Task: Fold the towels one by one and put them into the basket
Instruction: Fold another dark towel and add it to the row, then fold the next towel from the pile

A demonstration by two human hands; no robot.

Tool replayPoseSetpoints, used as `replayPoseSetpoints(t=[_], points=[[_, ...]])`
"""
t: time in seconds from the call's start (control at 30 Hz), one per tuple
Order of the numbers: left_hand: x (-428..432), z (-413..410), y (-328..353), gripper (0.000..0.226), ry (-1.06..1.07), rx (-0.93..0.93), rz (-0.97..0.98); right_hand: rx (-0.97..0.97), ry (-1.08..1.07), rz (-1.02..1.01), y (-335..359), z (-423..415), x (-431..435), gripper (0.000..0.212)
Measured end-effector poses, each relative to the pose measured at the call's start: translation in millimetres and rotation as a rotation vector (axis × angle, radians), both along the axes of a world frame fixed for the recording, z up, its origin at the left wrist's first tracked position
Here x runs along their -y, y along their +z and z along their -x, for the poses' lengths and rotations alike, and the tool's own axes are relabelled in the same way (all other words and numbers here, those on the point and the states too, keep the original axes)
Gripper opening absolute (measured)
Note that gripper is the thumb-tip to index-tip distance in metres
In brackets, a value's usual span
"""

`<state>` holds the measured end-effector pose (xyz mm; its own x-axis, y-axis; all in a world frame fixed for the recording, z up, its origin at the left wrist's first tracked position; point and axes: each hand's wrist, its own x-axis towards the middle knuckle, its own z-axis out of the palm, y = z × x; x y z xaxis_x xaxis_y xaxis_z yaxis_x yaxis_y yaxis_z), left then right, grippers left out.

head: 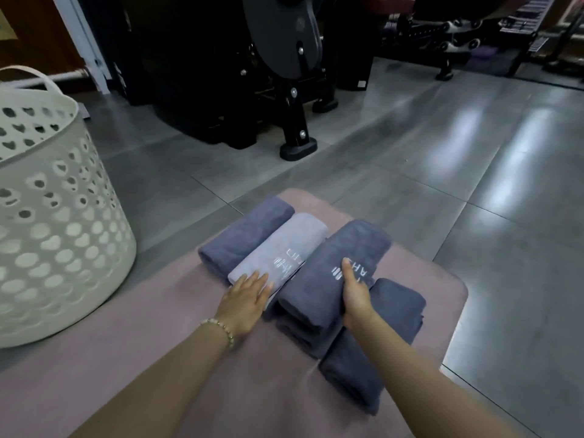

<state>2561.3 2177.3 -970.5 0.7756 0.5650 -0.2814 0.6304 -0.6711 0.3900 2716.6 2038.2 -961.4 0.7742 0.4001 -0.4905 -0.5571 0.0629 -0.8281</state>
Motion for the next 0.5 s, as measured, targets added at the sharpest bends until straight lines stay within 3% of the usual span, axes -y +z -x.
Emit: replayPoseSetpoints(t=[0.17, 0.37, 0.5], points=[[5, 2, -11, 0.05, 0.011, 0.034, 0.068, 0.005, 0.06, 0.186, -34, 10, -14, 0.068], [7, 6, -8, 0.053, 0.021, 0.061, 0.043, 0.058, 0.071, 0.305, -35, 2, -16, 0.069], [14, 19, 2, 0.056, 0.031, 0.123, 0.004, 0.136, 0.083, 0.411, -30, 10, -10, 0.083]])
